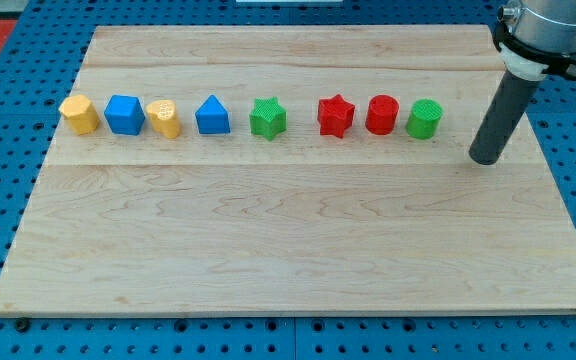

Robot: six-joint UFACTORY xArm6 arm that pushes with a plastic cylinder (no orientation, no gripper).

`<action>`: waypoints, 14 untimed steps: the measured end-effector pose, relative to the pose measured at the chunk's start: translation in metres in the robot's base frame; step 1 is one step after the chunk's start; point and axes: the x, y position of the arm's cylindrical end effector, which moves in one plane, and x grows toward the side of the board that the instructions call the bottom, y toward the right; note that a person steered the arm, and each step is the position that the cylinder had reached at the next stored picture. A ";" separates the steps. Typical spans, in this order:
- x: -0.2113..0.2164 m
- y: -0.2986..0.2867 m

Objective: Move your arm towards blue triangle

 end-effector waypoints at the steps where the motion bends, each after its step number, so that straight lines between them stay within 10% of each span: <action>1: 0.000 0.000; 5: 0.008 -0.027; 9: 0.012 -0.233; 14: -0.006 -0.280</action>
